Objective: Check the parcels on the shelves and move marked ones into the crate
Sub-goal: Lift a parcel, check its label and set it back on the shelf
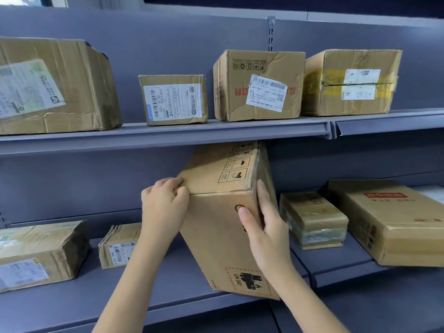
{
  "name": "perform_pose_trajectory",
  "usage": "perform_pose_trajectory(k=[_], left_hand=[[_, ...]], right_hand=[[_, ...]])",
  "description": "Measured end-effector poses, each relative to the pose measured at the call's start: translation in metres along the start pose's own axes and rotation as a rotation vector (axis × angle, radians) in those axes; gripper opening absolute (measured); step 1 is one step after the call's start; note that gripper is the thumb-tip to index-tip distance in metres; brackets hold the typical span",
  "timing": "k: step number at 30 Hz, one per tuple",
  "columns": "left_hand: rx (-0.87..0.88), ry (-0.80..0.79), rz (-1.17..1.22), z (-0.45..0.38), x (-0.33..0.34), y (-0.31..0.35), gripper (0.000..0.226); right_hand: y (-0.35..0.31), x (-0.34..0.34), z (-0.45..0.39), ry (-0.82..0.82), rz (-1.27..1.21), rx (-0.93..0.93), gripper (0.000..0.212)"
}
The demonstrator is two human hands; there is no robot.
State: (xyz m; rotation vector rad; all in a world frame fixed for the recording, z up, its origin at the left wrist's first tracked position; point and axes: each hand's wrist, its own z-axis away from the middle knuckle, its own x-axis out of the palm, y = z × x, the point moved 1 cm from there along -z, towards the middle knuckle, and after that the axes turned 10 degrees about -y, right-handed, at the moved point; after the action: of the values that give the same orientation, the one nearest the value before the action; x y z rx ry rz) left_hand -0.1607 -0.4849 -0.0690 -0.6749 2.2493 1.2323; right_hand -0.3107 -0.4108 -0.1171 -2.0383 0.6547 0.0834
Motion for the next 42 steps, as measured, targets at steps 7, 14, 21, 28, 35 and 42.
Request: perform_pose_trajectory(k=[7,14,21,28,35,42], left_hand=[[0.019,-0.157,-0.033,-0.020,0.004,0.005,0.098],[-0.034,-0.179,-0.246,-0.033,0.010,0.018,0.085],[0.012,-0.157,-0.186,-0.044,0.018,0.015,0.069],[0.110,-0.127,-0.181,-0.049,0.029,0.018,0.056],[0.021,-0.112,0.061,-0.051,0.023,0.004,0.054],[-0.132,-0.064,0.276,-0.029,0.048,-0.044,0.034]], right_hand=[[-0.004,0.023,-0.006,-0.101,0.234,-0.076,0.064],[0.013,0.012,-0.009,-0.141,-0.002,0.019,0.057],[0.090,-0.014,0.019,0.018,-0.168,0.625,0.065],[0.134,-0.023,0.050,0.166,-0.885,0.890,0.035],[0.121,-0.048,0.053,0.339,-0.784,0.708,0.022],[0.098,-0.083,0.039,0.382,-0.616,0.605,0.026]])
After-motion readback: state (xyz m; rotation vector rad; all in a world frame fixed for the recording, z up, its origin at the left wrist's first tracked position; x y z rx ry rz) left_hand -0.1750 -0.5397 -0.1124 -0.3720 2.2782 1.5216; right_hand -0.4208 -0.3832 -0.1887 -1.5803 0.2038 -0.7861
